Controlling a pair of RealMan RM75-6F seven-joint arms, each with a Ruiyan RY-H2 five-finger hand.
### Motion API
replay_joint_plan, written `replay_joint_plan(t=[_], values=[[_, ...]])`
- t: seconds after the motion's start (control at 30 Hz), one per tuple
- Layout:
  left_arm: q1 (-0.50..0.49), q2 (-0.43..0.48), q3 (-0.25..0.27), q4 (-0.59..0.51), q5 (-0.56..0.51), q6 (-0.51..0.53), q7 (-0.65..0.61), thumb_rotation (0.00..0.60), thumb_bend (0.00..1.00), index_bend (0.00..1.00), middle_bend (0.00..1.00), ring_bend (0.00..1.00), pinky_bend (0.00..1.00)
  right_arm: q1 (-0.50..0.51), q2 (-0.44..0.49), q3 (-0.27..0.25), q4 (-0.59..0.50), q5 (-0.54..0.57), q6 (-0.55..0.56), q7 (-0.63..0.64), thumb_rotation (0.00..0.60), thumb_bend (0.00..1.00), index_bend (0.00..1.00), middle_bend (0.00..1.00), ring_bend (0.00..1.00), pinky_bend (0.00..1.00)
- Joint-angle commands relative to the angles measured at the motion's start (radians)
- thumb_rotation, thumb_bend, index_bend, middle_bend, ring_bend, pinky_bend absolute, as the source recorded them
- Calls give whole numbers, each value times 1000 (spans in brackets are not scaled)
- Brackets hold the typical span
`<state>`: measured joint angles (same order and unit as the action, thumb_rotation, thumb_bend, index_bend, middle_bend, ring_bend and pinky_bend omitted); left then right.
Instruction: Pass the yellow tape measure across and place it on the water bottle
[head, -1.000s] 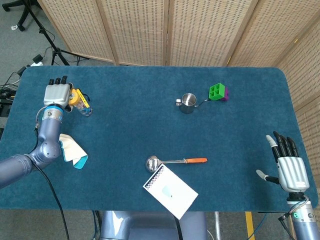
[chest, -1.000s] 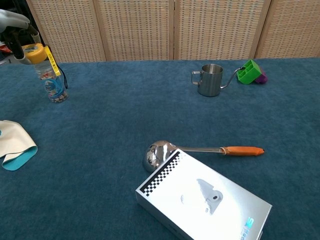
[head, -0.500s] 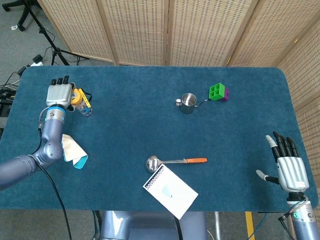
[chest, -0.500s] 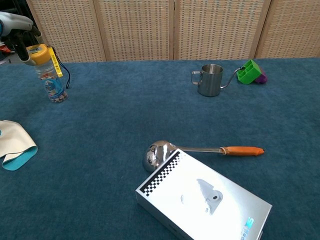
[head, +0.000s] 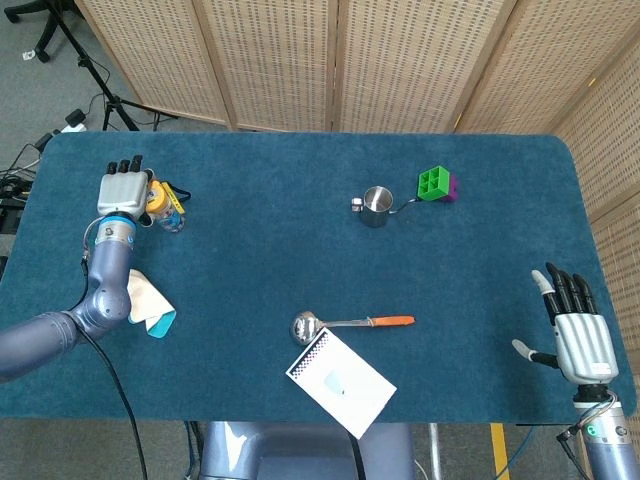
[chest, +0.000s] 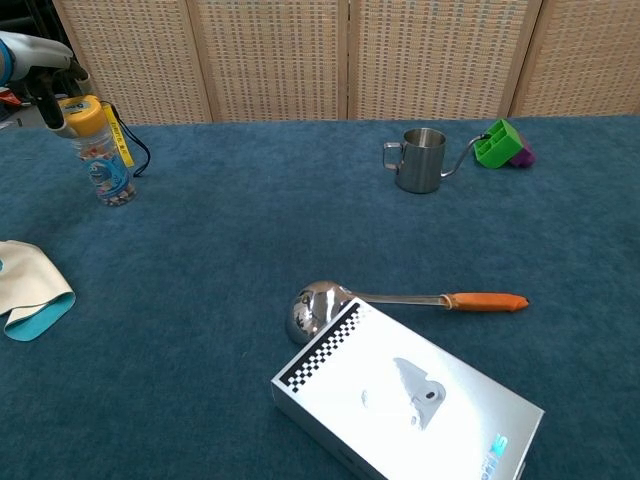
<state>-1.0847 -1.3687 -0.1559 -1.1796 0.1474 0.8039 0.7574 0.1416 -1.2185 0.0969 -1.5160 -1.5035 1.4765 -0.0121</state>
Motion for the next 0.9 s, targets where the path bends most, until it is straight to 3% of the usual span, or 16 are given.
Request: replay_joint_plan(t=[0.03,0.33,0.9], values=[[-1,-3,-2,1,-3,4,4,600,354,537,0,0,0,0,0,0,0,-1,1,1,600,52,0,0,0,0],[3,-4,-23,0,8,21,-9,600,322,416,0,0,0,0,-1,0,0,0,0,-2,600,51,0,0,0,0],[9,-9,-28,-6,12,27,10,600,293,358,0,0,0,-1,-2,1,-1,0,3,-2,600,51,0,0,0,0]])
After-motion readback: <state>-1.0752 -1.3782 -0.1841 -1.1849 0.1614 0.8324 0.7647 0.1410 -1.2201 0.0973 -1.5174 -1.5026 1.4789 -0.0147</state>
